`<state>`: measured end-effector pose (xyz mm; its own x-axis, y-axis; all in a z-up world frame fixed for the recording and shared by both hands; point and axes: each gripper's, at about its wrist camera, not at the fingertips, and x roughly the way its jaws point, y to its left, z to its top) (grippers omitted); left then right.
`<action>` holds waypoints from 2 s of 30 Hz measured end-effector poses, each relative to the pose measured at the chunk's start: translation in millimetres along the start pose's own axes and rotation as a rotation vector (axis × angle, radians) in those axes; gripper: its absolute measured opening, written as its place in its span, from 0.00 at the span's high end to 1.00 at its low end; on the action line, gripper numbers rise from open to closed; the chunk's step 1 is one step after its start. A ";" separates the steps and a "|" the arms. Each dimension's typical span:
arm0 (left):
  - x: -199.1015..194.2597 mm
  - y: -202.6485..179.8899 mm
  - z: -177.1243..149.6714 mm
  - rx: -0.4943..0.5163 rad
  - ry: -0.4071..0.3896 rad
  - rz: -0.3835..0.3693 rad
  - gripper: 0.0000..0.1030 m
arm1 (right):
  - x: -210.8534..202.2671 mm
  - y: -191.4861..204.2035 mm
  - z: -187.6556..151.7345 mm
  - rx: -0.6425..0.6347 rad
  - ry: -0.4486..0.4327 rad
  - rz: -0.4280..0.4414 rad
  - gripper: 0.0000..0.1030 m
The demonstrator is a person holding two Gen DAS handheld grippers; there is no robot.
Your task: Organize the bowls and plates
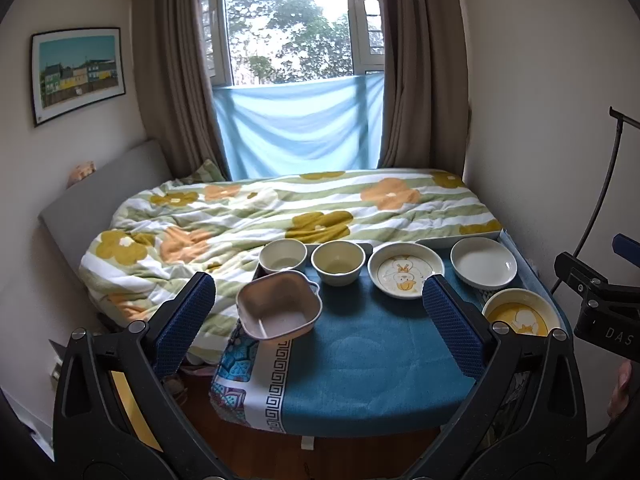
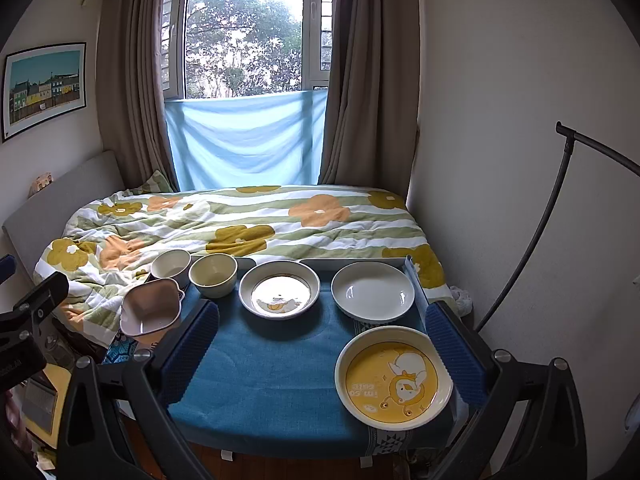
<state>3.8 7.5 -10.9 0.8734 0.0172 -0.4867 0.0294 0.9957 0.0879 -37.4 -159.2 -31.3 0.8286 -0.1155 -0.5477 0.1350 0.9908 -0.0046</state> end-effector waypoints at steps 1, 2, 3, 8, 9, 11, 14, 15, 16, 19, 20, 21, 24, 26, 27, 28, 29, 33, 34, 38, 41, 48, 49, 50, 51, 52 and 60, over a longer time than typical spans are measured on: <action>-0.3 0.3 -0.3 -0.001 0.001 -0.001 0.00 | -0.2 -0.1 0.1 -0.001 0.000 0.001 0.00; -0.8 0.1 -0.5 -0.001 0.000 0.000 0.00 | -0.2 0.0 0.0 -0.001 -0.001 0.000 0.00; -1.4 -0.2 -0.6 0.000 -0.001 0.002 0.00 | 0.3 0.1 0.2 -0.001 -0.001 -0.001 0.00; -1.9 1.0 -0.4 0.005 -0.001 0.003 0.00 | -0.3 0.4 0.4 0.002 0.000 -0.001 0.00; -1.9 0.7 -0.4 0.005 -0.001 0.004 0.00 | -0.4 0.5 0.4 0.002 -0.001 -0.001 0.00; -1.9 0.1 -0.1 0.006 -0.002 0.003 0.00 | 0.0 -0.8 1.3 0.001 0.000 -0.003 0.00; -1.6 -3.4 0.4 0.014 0.000 0.006 0.00 | 0.9 -0.2 0.4 -0.003 0.002 -0.003 0.00; -1.5 -4.9 0.7 0.016 0.002 0.007 0.00 | 1.2 0.8 0.0 -0.005 0.005 -0.004 0.00; -1.6 -6.8 1.4 0.016 0.005 0.004 0.00 | 3.0 -0.9 -1.1 -0.006 0.006 -0.006 0.00; -1.7 -14.8 3.3 0.021 0.012 -0.006 0.00 | 2.6 -4.1 -2.4 -0.006 0.015 0.000 0.00; -1.0 -17.5 3.8 0.023 0.017 -0.012 0.00 | 3.1 -6.7 -2.9 -0.004 0.018 -0.001 0.00; 0.5 -20.4 4.5 0.025 0.023 -0.016 0.00 | 2.9 -10.6 -3.2 -0.003 0.021 0.001 0.00; 11.2 -35.8 5.7 0.039 0.057 -0.035 0.00 | 7.1 -24.7 -4.3 0.002 0.040 0.006 0.00; 22.6 -48.5 6.2 0.053 0.092 -0.064 0.00 | 14.8 -38.5 -7.7 0.011 0.074 -0.007 0.00; 30.4 -56.8 4.9 0.063 0.117 -0.092 0.00 | 19.7 -47.5 -9.1 0.019 0.094 -0.012 0.00; 39.0 -65.1 2.9 0.076 0.138 -0.116 0.00 | 25.6 -56.3 -12.4 0.028 0.117 -0.011 0.00; 48.5 -74.4 -0.4 0.092 0.153 -0.135 0.00 | 31.5 -64.8 -17.8 0.038 0.134 -0.012 0.00; 97.0 -119.2 -16.4 0.189 0.238 -0.239 0.00 | 58.2 -94.2 -44.1 0.078 0.217 -0.075 0.00; 109.8 -130.7 -19.9 0.214 0.259 -0.267 0.00 | 65.0 -102.4 -51.8 0.096 0.242 -0.079 0.00; 168.2 -176.5 -35.1 0.289 0.388 -0.431 0.00 | 96.2 -137.1 -80.6 0.175 0.354 -0.094 0.00; 216.0 -209.2 -53.7 0.338 0.516 -0.539 0.01 | 116.6 -159.8 -106.4 0.264 0.418 -0.097 0.00; 293.8 -260.3 -92.3 0.419 0.730 -0.706 0.12 | 152.2 -195.9 -147.8 0.521 0.479 -0.038 0.18; 302.1 -266.0 -96.3 0.434 0.751 -0.723 0.17 | 157.1 -199.0 -152.1 0.552 0.481 -0.031 0.21; 309.5 -271.0 -99.6 0.449 0.770 -0.739 0.21 | 161.4 -199.9 -155.9 0.581 0.486 -0.031 0.26; 315.7 -274.3 -101.7 0.463 0.786 -0.752 0.23 | 166.0 -202.6 -159.6 0.610 0.492 -0.030 0.29; 322.8 -278.1 -102.9 0.476 0.800 -0.764 0.27 | 169.5 -203.6 -162.7 0.633 0.496 -0.031 0.34; 345.7 -293.5 -112.5 0.527 0.875 -0.855 0.61 | 190.2 -211.6 -173.4 0.714 0.505 -0.050 0.63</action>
<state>242.4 -268.5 -302.8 -0.1062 -0.3417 -0.9338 0.7653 0.5715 -0.2962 -2.5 -378.6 -279.6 0.4960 0.0547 -0.8666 0.6128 0.6851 0.3939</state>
